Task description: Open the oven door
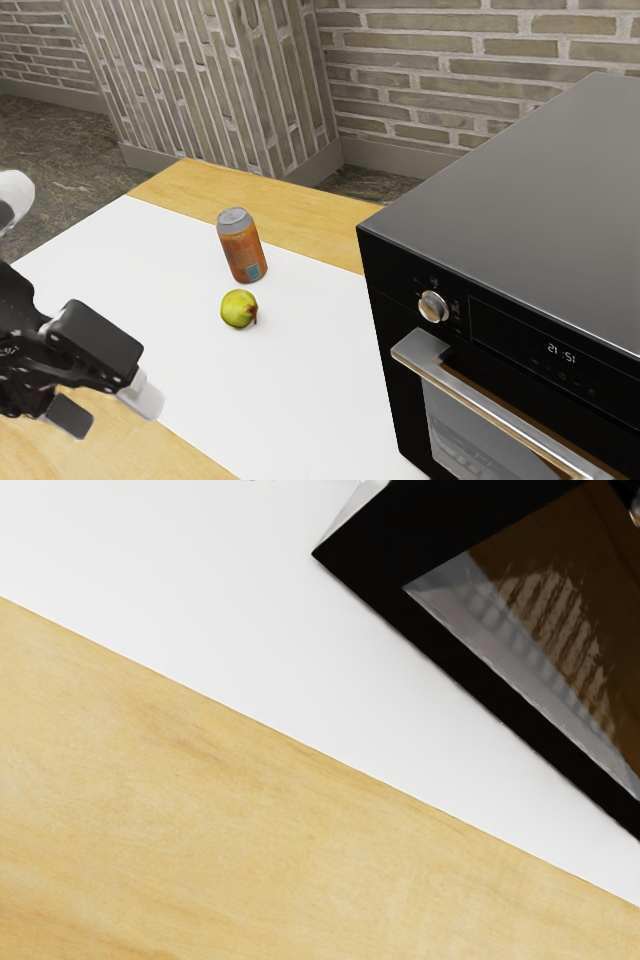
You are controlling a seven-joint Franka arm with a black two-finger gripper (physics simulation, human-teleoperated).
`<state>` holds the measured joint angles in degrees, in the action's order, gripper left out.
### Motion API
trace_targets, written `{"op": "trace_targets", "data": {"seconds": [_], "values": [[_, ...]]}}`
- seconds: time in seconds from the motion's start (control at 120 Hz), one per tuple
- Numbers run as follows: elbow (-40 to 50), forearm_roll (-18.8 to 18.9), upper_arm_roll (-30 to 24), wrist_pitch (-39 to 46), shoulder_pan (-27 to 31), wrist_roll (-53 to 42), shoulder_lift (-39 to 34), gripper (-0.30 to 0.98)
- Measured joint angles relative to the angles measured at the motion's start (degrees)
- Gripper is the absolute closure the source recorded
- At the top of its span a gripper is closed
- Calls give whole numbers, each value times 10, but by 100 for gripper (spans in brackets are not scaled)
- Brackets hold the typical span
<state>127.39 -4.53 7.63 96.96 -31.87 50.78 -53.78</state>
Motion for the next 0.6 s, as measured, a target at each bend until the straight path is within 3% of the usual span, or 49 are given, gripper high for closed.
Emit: {"op": "trace_targets", "data": {"seconds": [0.092,0.242,0.6], "values": [[-24,20,21,44,-43,56,63,0],[-29,64,41,103,-132,168,94,0],[-30,127,35,156,-216,393,121,0]]}}
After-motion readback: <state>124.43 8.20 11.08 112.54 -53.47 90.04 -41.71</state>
